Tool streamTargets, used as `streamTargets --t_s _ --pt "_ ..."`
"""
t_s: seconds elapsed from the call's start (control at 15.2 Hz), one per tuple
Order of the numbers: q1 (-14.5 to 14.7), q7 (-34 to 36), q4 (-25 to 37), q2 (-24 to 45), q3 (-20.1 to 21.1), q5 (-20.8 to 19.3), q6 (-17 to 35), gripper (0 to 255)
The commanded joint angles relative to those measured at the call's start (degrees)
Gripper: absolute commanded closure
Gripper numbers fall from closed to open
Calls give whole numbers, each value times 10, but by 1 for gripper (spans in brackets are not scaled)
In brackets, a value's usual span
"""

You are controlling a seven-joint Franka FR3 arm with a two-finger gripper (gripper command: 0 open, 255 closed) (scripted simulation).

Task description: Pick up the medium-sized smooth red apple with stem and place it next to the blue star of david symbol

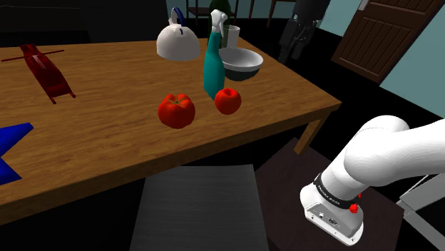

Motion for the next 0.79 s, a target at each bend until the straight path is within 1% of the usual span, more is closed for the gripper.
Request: streamTargets --t_s 0.0,0.4,0.73 --pt "0 0 0 0 0 0 0 0" --pt "-2 153 -46 -19 97 63 59 0" --pt "-7 279 -53 0 183 109 118 0"
